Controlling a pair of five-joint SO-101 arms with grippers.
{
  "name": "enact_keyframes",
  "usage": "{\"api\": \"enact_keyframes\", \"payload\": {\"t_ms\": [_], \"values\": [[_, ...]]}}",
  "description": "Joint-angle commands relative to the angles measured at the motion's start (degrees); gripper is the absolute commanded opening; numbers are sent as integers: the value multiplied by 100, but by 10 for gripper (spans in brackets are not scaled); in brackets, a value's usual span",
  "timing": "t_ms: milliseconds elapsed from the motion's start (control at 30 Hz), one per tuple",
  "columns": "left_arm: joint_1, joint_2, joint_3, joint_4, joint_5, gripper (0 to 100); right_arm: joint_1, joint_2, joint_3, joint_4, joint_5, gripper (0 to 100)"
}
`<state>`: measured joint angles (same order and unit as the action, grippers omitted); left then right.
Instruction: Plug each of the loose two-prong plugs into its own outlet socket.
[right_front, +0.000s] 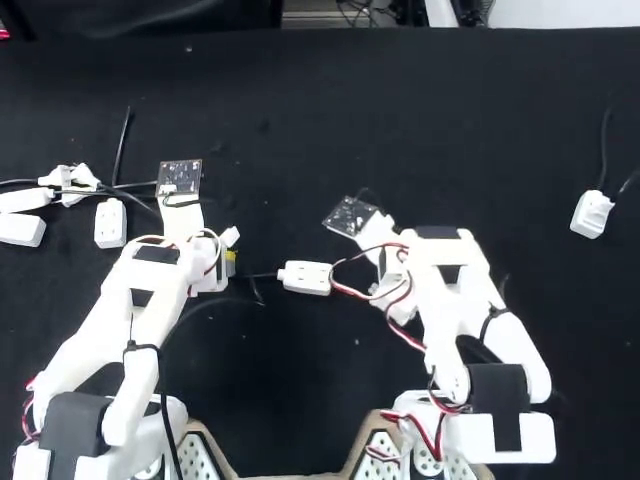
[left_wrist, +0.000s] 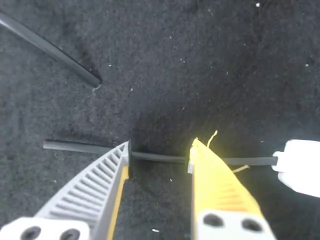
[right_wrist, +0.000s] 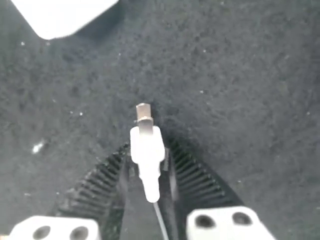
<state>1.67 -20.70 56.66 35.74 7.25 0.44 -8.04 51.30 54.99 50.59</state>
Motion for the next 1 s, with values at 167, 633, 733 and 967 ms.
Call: {"api": "enact_keyframes", "payload": {"t_ms": [167, 633, 733, 967], "values": [[-66, -211, -92, -53, 44, 195, 360, -57, -84, -114, -185, 17], [-66, -527, 13, 18, 44, 195, -492, -2774, -338, 1090, -993, 11], [-66, -1116, 268, 123, 44, 195, -914, -3275, 242, 677, -1512, 11], [-57, -3200, 1191, 114, 62, 195, -2840, -3442, 910, -510, -2444, 11]]}}
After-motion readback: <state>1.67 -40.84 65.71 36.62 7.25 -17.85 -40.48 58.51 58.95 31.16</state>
